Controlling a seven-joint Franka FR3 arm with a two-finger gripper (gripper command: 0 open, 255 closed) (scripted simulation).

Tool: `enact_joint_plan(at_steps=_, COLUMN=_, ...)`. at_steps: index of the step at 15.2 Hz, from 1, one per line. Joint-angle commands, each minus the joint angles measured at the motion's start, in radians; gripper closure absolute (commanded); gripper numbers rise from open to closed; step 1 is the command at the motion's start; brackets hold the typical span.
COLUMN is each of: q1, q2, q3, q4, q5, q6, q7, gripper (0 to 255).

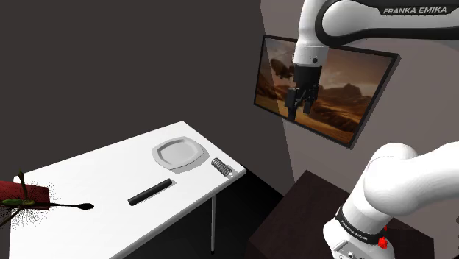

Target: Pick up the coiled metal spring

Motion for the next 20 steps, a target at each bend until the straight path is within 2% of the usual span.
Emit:
enact_joint_plan(at_steps=1, q1=0.0, q2=0.0, q3=0.0, q4=0.0, q5=0.0, q6=0.0, q7=0.0, gripper=0)
enact_joint_plan(at_steps=10, q1=0.017, q2=0.255, q3=0.011, q4=-0.062, q5=0.006, q6=0.319, q7=-0.021, gripper=0)
enact_joint_plan(at_steps=20, q1=0.035, q2=0.628, q3=0.024, q4=0.009, q5=0.013, q6=0.624, q7=-0.042, gripper=0)
